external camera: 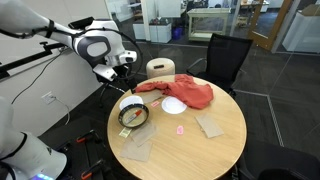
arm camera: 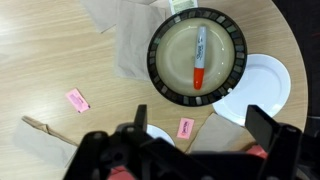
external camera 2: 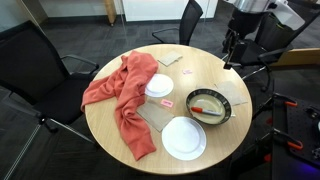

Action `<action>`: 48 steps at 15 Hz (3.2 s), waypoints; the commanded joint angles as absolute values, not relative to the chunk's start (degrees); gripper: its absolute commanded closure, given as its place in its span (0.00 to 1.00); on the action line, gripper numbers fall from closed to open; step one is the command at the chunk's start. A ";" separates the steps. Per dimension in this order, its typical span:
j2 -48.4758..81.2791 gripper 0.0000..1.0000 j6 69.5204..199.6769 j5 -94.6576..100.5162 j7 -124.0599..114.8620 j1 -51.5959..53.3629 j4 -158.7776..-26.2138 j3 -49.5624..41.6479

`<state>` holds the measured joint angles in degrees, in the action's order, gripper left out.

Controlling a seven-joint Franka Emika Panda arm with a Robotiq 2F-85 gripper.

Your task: Put the orange marker on the table

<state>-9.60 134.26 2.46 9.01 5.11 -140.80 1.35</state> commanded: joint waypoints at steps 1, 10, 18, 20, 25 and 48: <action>-8.42 0.00 135.90 1.72 8.92 4.64 -140.94 1.66; 0.92 0.00 146.47 -2.82 10.06 5.04 -142.95 2.43; 12.06 0.00 153.94 -3.36 8.51 4.87 -141.62 5.19; 14.38 0.00 155.70 -1.90 7.08 5.16 -141.25 5.19; 19.47 0.00 160.17 1.02 4.02 6.00 -139.94 4.31; 28.90 0.51 160.02 10.10 -9.47 14.90 -134.32 -3.59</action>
<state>28.15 159.54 8.63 -7.08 13.50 -135.08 -2.35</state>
